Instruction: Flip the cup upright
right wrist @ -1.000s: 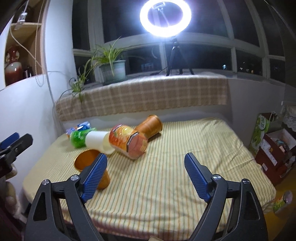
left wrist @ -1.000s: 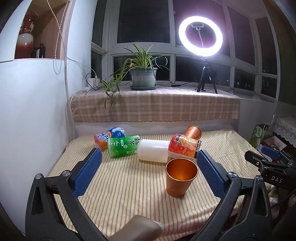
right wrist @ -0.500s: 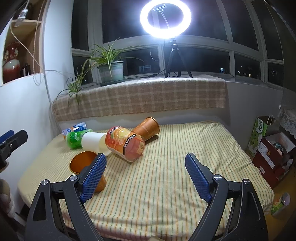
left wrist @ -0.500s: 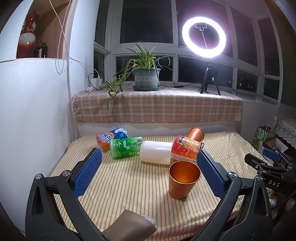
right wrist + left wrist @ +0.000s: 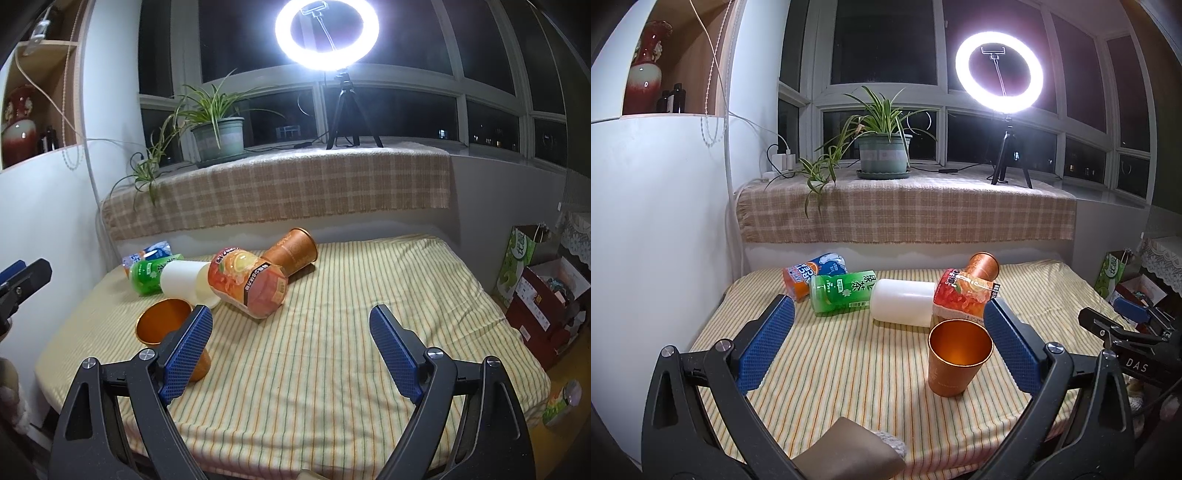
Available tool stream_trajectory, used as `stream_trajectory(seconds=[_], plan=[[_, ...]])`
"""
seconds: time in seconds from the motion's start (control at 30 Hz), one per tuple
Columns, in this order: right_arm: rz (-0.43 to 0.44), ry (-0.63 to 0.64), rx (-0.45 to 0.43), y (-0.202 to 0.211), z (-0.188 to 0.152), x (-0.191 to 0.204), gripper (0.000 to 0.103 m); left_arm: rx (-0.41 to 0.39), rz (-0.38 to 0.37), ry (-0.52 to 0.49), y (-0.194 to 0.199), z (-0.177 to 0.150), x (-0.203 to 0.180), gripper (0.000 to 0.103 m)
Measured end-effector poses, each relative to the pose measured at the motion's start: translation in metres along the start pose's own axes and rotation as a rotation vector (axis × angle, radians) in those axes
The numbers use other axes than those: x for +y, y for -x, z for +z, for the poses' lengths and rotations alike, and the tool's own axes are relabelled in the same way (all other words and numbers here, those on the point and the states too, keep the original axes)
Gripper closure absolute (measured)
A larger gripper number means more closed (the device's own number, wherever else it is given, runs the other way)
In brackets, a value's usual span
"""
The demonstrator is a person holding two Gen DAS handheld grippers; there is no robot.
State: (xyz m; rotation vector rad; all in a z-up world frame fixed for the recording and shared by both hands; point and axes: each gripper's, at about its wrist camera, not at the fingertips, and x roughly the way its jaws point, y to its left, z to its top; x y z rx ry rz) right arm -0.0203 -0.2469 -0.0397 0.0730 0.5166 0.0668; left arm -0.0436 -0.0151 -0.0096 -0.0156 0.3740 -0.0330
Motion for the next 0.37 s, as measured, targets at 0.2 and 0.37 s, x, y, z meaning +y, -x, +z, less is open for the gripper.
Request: stream_trajectory(seconds=[0.2, 0.37], plan=[[0.000, 0.006, 0.008, -0.0032, -0.0013, 0.0014, 0.016, 0.001, -0.001, 0.004, -0.0026, -0.0001, 0.0023, 0.000], [0.002, 0.005, 0.016, -0.0064, -0.0023, 0.0021, 0.016, -0.005, 0.013, 0.005, -0.0054, -0.0004, 0.0039, 0.000]])
